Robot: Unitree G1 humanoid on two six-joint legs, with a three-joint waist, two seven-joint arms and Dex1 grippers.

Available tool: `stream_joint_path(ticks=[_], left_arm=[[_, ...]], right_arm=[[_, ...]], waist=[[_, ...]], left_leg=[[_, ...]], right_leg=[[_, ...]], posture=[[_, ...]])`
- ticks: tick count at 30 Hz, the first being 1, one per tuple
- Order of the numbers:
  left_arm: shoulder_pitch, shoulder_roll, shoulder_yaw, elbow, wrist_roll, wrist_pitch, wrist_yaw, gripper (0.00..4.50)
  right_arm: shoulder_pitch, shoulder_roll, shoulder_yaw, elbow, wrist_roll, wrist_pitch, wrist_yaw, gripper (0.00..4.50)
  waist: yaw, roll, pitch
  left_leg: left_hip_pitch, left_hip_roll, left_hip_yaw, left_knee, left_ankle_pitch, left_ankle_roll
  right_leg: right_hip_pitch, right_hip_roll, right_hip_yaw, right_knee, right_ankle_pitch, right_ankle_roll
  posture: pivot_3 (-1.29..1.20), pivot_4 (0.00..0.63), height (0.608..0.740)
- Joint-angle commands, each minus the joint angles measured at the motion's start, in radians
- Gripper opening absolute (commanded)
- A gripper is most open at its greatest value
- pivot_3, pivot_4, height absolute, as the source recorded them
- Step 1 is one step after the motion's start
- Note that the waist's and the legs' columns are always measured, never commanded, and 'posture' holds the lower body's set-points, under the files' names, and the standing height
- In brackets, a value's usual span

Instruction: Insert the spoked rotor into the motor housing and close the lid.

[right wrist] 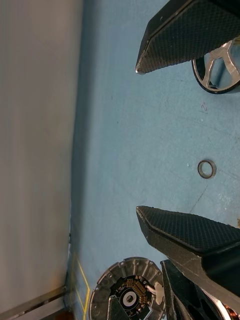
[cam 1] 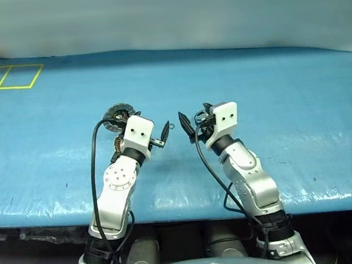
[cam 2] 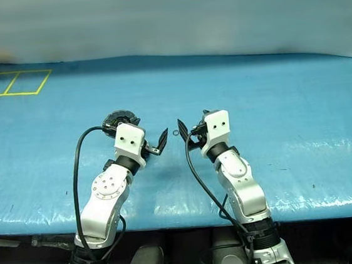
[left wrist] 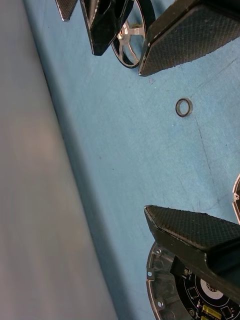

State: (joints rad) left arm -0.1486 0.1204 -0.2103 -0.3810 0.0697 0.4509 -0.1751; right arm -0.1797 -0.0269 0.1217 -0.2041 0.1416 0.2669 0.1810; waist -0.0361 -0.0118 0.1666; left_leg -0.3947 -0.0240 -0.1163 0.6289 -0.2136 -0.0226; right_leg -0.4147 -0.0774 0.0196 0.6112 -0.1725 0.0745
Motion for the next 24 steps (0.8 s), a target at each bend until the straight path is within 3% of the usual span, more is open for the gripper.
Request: stream_joint_path(ticks=[1, 24], left_arm=[[-0.013, 0.001, -0.009, -0.01, 0.013, -0.026, 0.002, 4.5], [-0.013, 0.003, -0.01, 0.01, 0.047, -0.05, 0.005, 4.5]], right_arm=[[-0.02, 0.004, 0.004, -0.013, -0.011, -0.031, 0.001, 4.46], [-0.029, 0.003, 0.008, 0.006, -0.039, -0.048, 0.004, 4.46]], waist=[[0.0, 0.0, 0.0], [0.0, 0.0, 0.0]], left_leg=[[0.0, 0.0, 0.0, 0.0, 0.0, 0.0], [0.0, 0.0, 0.0, 0.0, 0.0, 0.0]], right_leg=[[0.0, 0.0, 0.0, 0.0, 0.0, 0.0], [0.0, 0.0, 0.0, 0.0, 0.0, 0.0]], posture=[[0.0, 0.15, 0.74], [0.0, 0.15, 0.74]])
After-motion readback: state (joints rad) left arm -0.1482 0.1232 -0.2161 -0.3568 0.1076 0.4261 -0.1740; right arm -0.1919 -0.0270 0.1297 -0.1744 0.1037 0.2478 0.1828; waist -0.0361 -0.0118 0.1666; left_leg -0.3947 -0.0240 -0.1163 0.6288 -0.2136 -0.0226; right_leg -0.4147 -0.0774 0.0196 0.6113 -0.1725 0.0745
